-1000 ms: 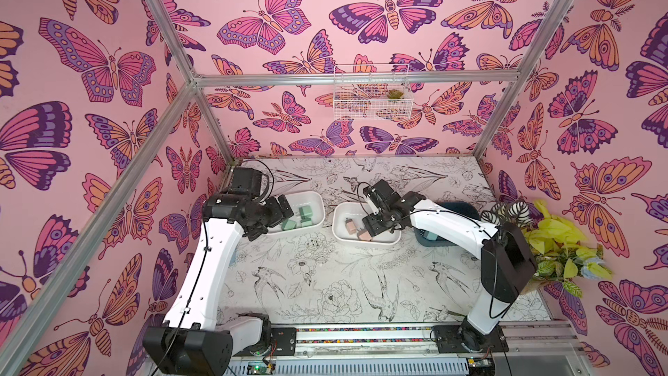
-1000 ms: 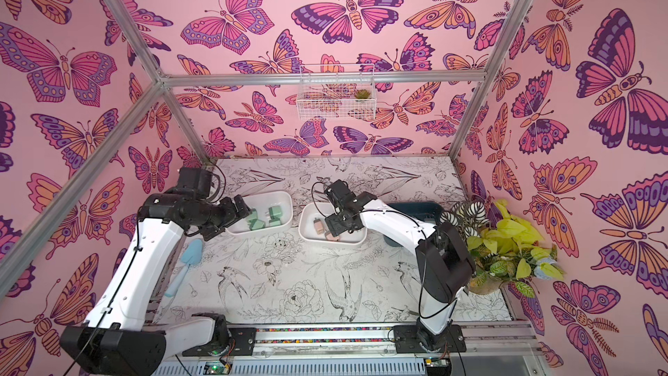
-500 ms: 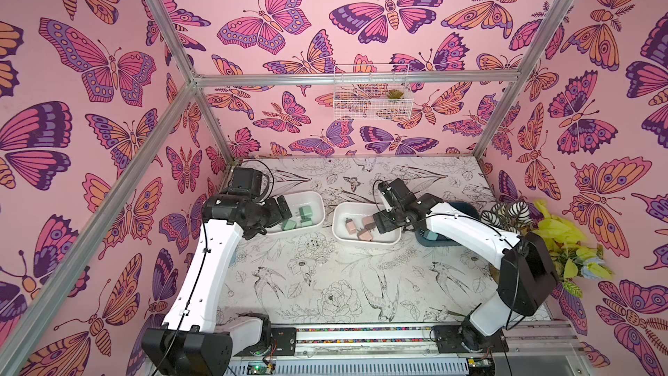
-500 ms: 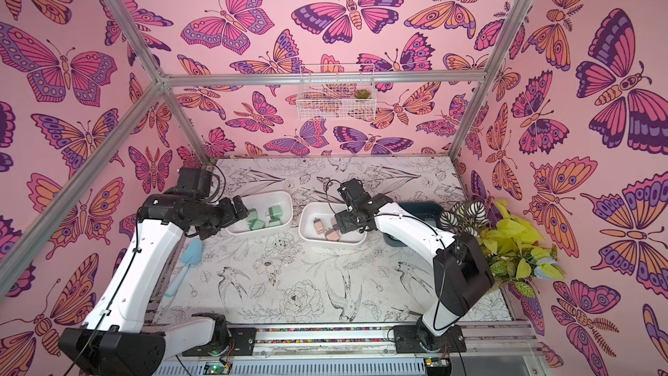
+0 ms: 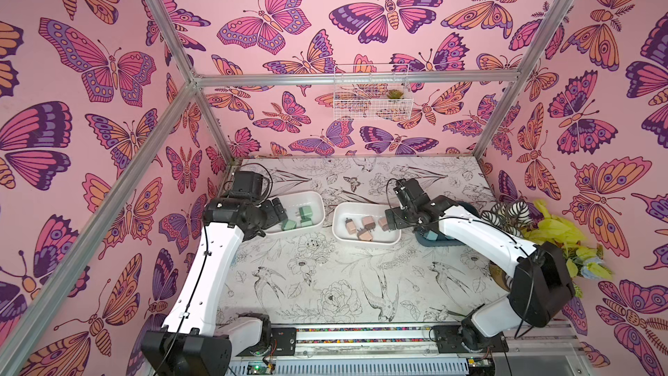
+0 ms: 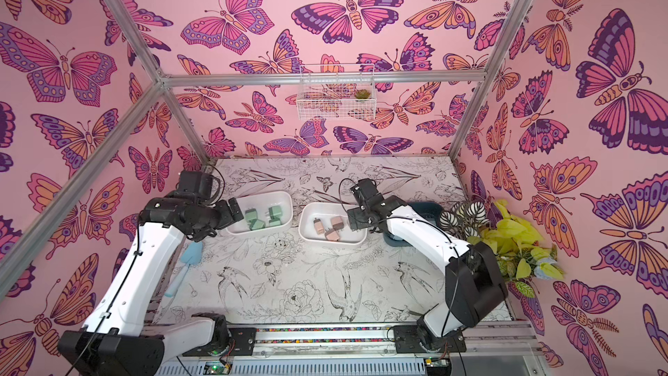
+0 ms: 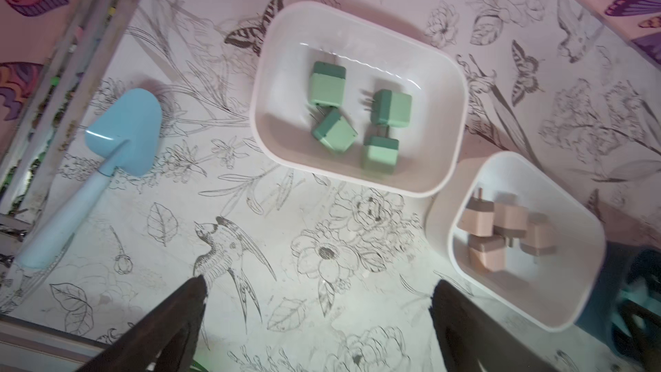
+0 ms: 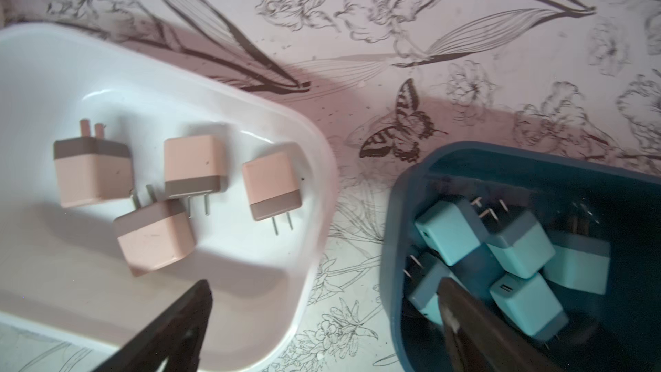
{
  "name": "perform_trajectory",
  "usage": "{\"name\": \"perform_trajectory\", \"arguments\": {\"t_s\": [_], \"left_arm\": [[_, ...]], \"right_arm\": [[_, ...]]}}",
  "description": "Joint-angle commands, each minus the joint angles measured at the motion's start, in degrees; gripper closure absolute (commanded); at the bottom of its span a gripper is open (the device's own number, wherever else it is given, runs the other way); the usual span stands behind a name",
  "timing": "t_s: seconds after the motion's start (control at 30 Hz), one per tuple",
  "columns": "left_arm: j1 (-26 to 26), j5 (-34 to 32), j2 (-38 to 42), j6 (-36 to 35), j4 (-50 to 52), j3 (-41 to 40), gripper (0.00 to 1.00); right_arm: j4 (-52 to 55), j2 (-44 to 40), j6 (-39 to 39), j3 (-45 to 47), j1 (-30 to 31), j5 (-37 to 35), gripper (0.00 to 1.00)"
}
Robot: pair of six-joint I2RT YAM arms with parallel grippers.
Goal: Place the plugs by color into the storage box
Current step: Reset both arms
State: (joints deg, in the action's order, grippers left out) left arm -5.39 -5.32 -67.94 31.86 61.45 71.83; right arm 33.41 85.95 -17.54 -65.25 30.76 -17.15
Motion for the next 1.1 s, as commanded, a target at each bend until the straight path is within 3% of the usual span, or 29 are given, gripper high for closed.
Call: {"name": "perform_trajectory", "arguments": {"t_s": [0.0,0.17,0.27,0.4,0.53,0.6,0.73,0.83,0.87,0.93,0.97,1.07], "left_arm": [[-0.23,-6.15,2.13,-3.82,-7.31,-6.27,0.00],[-0.24,-8.68,8.25,-20.41,-29.34,-21.56,0.00],[0.22,-16.85,10.50,-17.25,-41.26,-30.12,0.00],[0.95,-18.44,10.75,-22.56,-65.33,-42.92,0.00],[3.31,-18.44,3.74,-22.56,-91.55,-54.79,0.00],[4.34,-18.44,-1.67,-22.56,-101.41,-56.54,0.00],[6.04,-18.44,-13.29,-22.56,-107.24,-51.36,0.00],[6.75,-18.44,-21.95,-22.56,-123.58,-55.92,0.00],[7.10,-18.44,-18.65,-22.56,-117.54,-55.69,0.00],[7.28,-18.44,-20.01,-22.56,-122.92,-57.25,0.00],[7.15,-18.44,-21.59,-22.56,-127.01,-57.97,0.00],[6.93,-18.44,-18.60,-22.56,-119.01,-56.38,0.00]], "right_arm": [[-0.27,-4.78,-3.72,4.29,-3.70,-7.44,0.01],[-6.92,-16.26,-1.80,14.36,-11.89,-10.06,0.01],[-14.97,-23.46,0.17,22.25,-17.88,-11.86,0.01],[-21.83,-27.03,0.88,28.98,-23.92,-10.63,0.01],[-27.48,-25.04,4.46,32.00,-24.53,-11.62,0.01],[-32.12,-23.73,6.97,33.97,-24.65,-12.72,0.01],[-43.49,-19.93,11.78,38.90,-25.11,-15.42,0.01],[-46.14,-16.89,9.12,40.02,-26.15,-16.06,0.01],[-45.31,-16.48,8.38,39.35,-26.18,-16.80,0.01],[-44.33,-17.23,5.54,39.17,-26.34,-16.78,0.01],[-49.09,-18.10,6.45,41.05,-26.31,-15.16,0.01],[-61.70,-16.20,7.95,44.09,-26.57,-14.26,0.01]]}}
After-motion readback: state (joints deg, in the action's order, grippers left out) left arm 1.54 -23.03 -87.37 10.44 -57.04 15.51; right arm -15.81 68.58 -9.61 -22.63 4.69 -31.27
